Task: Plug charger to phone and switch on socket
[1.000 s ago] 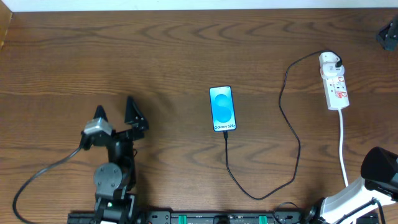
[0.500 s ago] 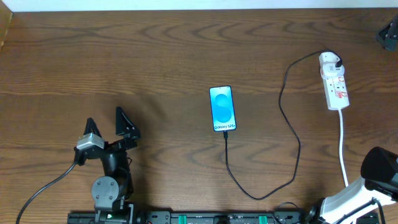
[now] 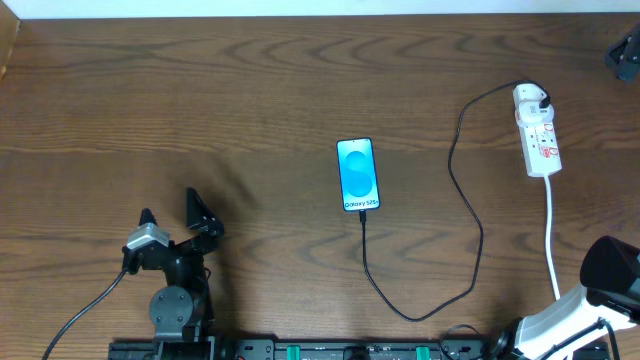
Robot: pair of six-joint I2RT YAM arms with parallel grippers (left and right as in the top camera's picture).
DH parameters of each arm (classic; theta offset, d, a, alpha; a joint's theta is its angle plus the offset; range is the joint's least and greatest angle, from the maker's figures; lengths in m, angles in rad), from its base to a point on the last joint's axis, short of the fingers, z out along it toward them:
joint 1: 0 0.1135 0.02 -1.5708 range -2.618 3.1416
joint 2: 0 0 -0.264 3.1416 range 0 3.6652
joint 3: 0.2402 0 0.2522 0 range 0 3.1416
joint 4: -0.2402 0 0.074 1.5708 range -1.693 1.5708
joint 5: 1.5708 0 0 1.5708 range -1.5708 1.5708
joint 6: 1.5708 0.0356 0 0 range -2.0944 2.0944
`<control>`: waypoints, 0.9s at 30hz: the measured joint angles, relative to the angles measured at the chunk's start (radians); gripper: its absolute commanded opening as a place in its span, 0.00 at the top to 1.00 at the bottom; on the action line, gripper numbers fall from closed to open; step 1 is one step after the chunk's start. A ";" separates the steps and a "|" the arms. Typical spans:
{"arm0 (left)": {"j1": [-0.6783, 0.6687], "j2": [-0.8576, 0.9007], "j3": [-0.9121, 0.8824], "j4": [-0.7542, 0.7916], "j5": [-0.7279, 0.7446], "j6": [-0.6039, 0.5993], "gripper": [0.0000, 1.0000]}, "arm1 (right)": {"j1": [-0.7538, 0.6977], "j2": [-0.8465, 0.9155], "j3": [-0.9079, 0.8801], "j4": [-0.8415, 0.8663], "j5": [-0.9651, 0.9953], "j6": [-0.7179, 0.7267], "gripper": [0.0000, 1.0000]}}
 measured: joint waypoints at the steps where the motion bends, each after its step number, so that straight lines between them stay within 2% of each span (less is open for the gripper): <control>1: 0.001 -0.001 0.000 -0.018 0.000 0.000 0.10 | 0.000 0.000 0.000 0.000 0.000 0.000 0.01; 10: 0.002 -0.002 0.011 -0.133 0.004 0.020 0.09 | 0.000 0.000 0.000 0.000 0.000 0.000 0.01; 23: 0.002 -0.002 0.021 -0.158 0.113 0.298 0.10 | 0.000 0.000 0.000 0.000 0.000 0.000 0.01; 27: 0.008 -0.002 0.022 -0.163 0.152 0.334 0.10 | 0.000 0.000 0.000 0.000 0.000 0.000 0.01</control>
